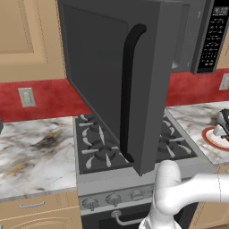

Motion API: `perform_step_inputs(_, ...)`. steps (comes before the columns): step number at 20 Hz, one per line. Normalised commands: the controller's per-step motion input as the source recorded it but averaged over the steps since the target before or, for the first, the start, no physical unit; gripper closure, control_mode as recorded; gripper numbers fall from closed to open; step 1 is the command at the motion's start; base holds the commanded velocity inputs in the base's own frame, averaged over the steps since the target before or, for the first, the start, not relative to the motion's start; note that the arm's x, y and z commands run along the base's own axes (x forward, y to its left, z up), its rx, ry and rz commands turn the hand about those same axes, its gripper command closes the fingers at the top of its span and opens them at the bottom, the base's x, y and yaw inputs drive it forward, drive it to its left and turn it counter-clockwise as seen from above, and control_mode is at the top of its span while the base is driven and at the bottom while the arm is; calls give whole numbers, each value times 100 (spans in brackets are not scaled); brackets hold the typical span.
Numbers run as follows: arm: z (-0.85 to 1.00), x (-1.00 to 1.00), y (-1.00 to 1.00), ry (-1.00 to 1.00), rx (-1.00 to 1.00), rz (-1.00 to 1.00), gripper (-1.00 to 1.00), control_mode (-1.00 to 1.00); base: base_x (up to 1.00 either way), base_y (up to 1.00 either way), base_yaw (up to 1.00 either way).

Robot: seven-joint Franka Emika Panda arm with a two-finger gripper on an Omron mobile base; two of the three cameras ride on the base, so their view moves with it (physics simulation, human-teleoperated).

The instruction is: Pick the kebab skewer from the counter and place it in the microwave. Then turn on the microwave.

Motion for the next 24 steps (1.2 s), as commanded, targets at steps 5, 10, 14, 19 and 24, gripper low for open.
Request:
perform_step_inputs(5,-12,-13,-6,-7,0,-12,100,-100,0,0,0)
perform_step_inputs(10,13,-22,-6,-14,0,-8,100,-100,0,0,0)
perform_step_inputs(14,23,-32,1,-12,0,-9,100,-100,0,0,0)
perform_step_inputs(19,28,-36,10,-3,0,-9,100,-100,0,0,0)
perform_step_inputs(24,33,-31,21,0,-1,-10,100,-100,0,0,0)
